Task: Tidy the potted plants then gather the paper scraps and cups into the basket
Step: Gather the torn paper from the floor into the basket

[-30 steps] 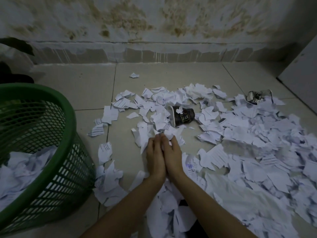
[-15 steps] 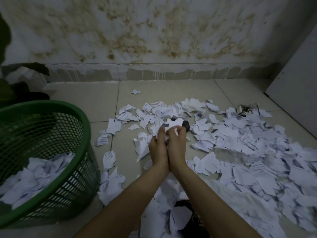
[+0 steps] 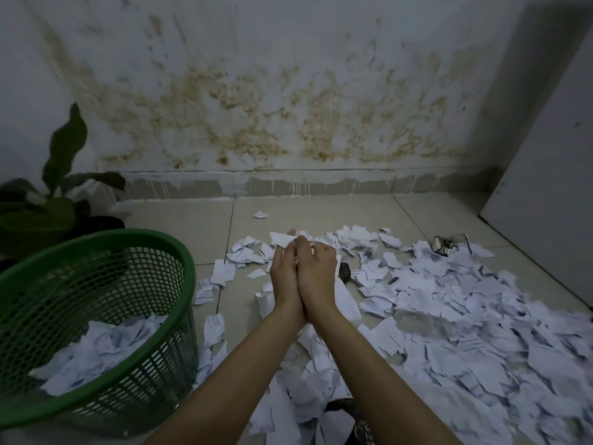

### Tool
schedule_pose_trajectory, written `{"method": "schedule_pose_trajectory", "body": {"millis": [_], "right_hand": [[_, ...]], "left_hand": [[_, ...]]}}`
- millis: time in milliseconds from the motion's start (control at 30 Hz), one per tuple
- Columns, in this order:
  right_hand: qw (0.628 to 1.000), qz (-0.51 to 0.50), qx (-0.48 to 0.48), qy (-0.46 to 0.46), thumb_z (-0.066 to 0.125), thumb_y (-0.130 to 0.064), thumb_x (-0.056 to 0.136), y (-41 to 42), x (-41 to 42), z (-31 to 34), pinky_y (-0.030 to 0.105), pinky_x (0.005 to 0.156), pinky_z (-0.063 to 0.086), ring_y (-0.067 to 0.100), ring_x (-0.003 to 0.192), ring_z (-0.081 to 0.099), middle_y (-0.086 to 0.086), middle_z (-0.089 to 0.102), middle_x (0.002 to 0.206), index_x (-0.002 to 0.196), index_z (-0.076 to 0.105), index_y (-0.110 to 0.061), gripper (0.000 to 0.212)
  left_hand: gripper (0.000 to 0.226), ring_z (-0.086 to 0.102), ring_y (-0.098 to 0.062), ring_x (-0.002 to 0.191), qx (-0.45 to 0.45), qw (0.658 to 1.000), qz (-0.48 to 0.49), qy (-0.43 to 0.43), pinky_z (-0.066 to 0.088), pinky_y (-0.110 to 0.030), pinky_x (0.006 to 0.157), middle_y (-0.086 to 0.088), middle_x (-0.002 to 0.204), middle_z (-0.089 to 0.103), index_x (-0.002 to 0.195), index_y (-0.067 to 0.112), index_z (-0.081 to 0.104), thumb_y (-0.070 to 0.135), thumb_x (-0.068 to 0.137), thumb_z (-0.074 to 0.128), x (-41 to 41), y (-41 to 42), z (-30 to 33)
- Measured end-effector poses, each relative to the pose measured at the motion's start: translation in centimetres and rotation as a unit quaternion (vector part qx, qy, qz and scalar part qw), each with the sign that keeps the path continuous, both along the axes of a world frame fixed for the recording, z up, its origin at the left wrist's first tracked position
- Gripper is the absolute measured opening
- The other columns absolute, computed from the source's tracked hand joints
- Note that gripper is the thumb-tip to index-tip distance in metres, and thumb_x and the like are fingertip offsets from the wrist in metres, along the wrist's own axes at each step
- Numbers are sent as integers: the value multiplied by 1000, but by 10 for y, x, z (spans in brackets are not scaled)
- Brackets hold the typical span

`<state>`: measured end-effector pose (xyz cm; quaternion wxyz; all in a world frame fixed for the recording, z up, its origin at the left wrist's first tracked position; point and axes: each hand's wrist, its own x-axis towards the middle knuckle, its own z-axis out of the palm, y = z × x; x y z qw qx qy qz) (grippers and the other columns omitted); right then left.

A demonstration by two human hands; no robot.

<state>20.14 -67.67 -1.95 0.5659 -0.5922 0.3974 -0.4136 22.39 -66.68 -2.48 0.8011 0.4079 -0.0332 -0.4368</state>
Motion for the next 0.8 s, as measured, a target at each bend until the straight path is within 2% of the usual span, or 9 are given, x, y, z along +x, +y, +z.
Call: {"method": "schedule_pose_trajectory", "body": {"millis": [33, 133, 200, 267, 367, 433, 533, 667, 800], "right_hand": [[1000, -14, 7, -6, 47, -26, 95, 2, 1, 3, 37, 82, 46, 28, 95, 56, 20, 53, 109, 83, 47, -9, 20], [999, -2, -34, 3, 42, -20, 97, 5, 0, 12, 29, 79, 42, 23, 97, 53, 14, 47, 113, 79, 44, -19, 18], [998, 16, -61, 8, 38, -20, 99, 5, -1, 15, 24, 79, 40, 20, 96, 52, 7, 43, 110, 93, 53, -6, 21], [996, 34, -78, 7, 36, -20, 100, 5, -1, 17, 24, 80, 40, 17, 94, 52, 1, 41, 103, 103, 54, -1, 26], [995, 63, -67, -33, 37, -18, 99, 8, -4, 20, 23, 74, 46, 13, 89, 56, -2, 50, 100, 120, 47, -16, 23], [994, 81, -52, -43, 40, -19, 99, 10, -3, 20, 23, 82, 50, 12, 97, 58, -2, 57, 110, 127, 44, -25, 29], [994, 96, -45, -33, 46, -22, 97, 14, 2, 22, 24, 93, 47, 13, 108, 57, -1, 61, 114, 108, 56, -26, 16], [989, 128, -28, -68, 53, -24, 93, 18, 8, 27, 7, 63, 46, 9, 76, 61, -5, 64, 81, 82, 58, -23, 12], [986, 142, -17, -81, 58, -27, 90, 23, 14, 33, 16, 62, 45, 13, 67, 55, 3, 58, 74, 75, 54, -15, 20]], "left_hand": [[30, 42, -11, 67, -11, 1000, -8, 18, 34, -22, 68, -2, 64, 48, 77, 15, 47, 24, 101, 32, 0, 0, 2], [20, 48, -15, 69, 30, 998, 21, -59, 37, -25, 68, -5, 75, 48, 88, 9, 52, 19, 99, 37, 5, 4, 9], [18, 52, -16, 69, 48, 991, 57, -113, 40, -27, 65, -6, 74, 54, 90, 5, 56, 16, 97, 42, 6, 7, 14], [22, 54, -16, 67, 55, 983, 82, -154, 42, -26, 63, -5, 72, 56, 82, 8, 59, 13, 96, 44, 7, 9, 19], [21, 57, -16, 67, 79, 978, 118, -156, 46, -22, 59, -6, 76, 60, 90, 8, 60, 14, 98, 41, 7, 8, 24], [22, 58, -17, 67, 87, 978, 137, -132, 48, -18, 52, -5, 77, 61, 100, 6, 60, 14, 98, 40, 8, 10, 25], [21, 56, -21, 73, 86, 977, 144, -134, 45, -22, 58, -5, 76, 57, 96, 5, 57, 15, 99, 39, 12, 12, 26], [29, 56, -20, 65, 111, 962, 216, -127, 43, -25, 57, -7, 69, 58, 70, 13, 53, 16, 97, 43, 16, 17, 31], [32, 56, -18, 64, 89, 962, 218, -141, 44, -26, 60, -5, 66, 58, 68, 14, 53, 17, 98, 42, 23, 21, 35]]}}
